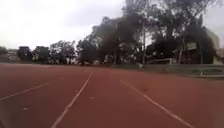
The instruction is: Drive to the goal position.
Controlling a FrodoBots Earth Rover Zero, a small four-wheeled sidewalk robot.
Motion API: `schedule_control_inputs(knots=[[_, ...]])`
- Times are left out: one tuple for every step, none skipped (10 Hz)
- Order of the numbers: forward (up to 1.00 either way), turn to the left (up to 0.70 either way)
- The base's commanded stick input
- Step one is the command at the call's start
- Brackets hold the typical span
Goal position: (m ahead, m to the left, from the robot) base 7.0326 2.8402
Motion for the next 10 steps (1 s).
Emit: schedule_control_inputs(knots=[[0.45, 0.0], [0.45, 0.0], [0.45, 0.0], [0.45, 0.0], [0.45, 0.0], [0.45, 0.0], [0.45, 0.0], [0.45, 0.0], [0.45, 0.0], [0.45, 0.0]])
